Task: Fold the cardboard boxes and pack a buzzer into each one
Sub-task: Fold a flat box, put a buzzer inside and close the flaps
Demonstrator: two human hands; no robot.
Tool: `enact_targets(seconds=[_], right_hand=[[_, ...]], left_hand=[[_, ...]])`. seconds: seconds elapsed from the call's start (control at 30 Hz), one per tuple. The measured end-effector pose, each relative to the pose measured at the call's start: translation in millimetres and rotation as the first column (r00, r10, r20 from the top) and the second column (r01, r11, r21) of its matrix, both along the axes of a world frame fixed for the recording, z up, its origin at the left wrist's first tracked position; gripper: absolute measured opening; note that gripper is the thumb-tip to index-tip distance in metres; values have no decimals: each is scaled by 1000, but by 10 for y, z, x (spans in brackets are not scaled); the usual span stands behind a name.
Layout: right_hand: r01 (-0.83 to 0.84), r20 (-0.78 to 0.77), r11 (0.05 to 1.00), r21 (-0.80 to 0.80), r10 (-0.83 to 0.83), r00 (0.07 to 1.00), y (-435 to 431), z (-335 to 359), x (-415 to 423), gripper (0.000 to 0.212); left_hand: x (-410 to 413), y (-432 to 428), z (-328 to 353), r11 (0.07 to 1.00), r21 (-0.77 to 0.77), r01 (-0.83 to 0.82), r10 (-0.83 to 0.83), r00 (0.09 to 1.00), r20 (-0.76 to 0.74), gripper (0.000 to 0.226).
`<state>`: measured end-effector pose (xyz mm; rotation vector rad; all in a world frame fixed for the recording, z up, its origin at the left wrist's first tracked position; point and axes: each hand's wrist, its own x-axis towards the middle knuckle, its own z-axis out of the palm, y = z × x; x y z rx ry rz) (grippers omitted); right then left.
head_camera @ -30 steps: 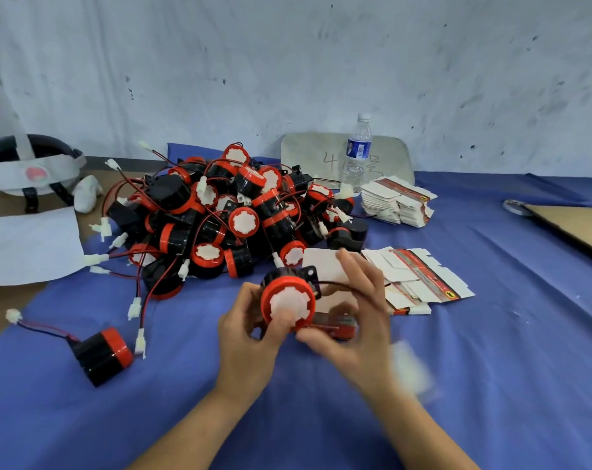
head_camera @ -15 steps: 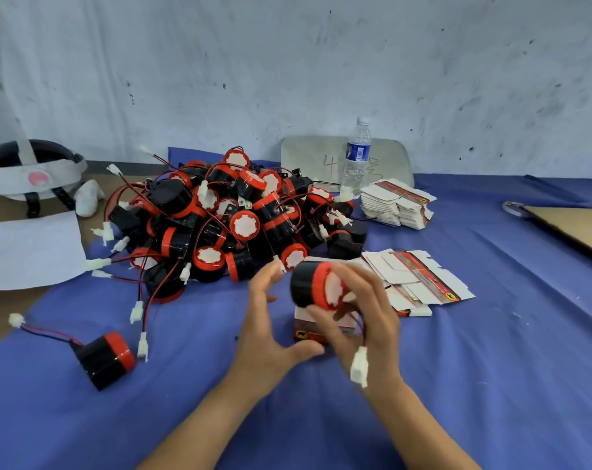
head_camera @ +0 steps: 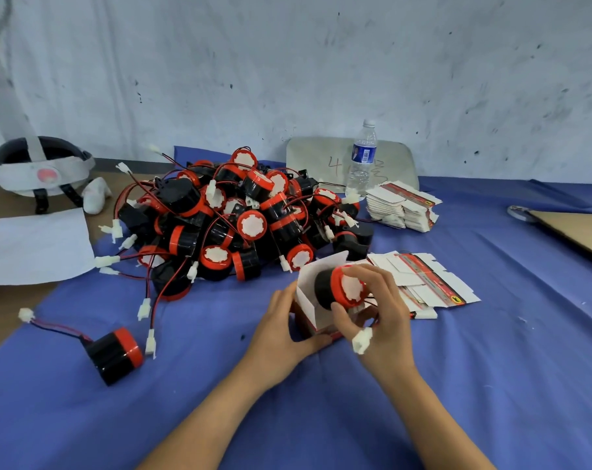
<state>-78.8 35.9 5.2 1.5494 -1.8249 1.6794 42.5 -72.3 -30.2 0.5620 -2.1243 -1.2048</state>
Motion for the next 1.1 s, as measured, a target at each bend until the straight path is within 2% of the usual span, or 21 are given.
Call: enact_targets(seconds=[0.07,0.13,0.2,0.3,0.43,0.47,0.53,0.6,0.67,0.77,0.87,1.0,1.1], right_hand=[[31,-61,995,90,-25,998,6,-12,-33,39],[76,-192,979,188,-40,981,0,-32,-27,37],[64,-240,977,203,-14,971,-19,-62,-8,31],[3,-187,965,260,47,981,-24,-82,1,24],[-38,-142,934,356,94,985,-7,-91,-64,24],[-40,-129,929,368,94,987,-2,-82,-66,27],[-55,-73,913,404,92,993,0,-63,-55,40],[-102,34,904,416,96,995,6,-59,-41,48],[-105,103,931,351,73,992,7,-62,-23,45],[30,94,987,158,-45,995,-3,-63,-7,38],[166,54,986,7,-166,985,-18,-45,-14,30],[281,7,953,-110,-282,959,-25,-37,-34,23],[270,94,952,-142,-259,961,-16,-37,-22,24]], left_hand=[[8,1,-3,1000,-11,2,-2,1000,10,71],[8,5,2,1000,1,-7,7,1000,16,68],[6,0,-1,1000,5,-16,16,1000,16,66],[8,0,-9,1000,-22,-4,5,1000,4,69],[25,28,6,999,-37,-1,1,1000,15,101],[36,44,9,997,-74,0,1,1000,15,103],[57,74,22,979,-204,6,2,999,36,90],[71,99,36,953,-302,18,-1,998,57,68],[76,112,41,931,-364,-15,37,998,53,44],[66,127,50,890,-442,-110,128,992,10,20],[62,151,92,861,-489,-141,169,986,13,12],[51,174,104,838,-518,-173,213,977,19,7],[38,176,95,841,-505,-192,238,971,28,6]])
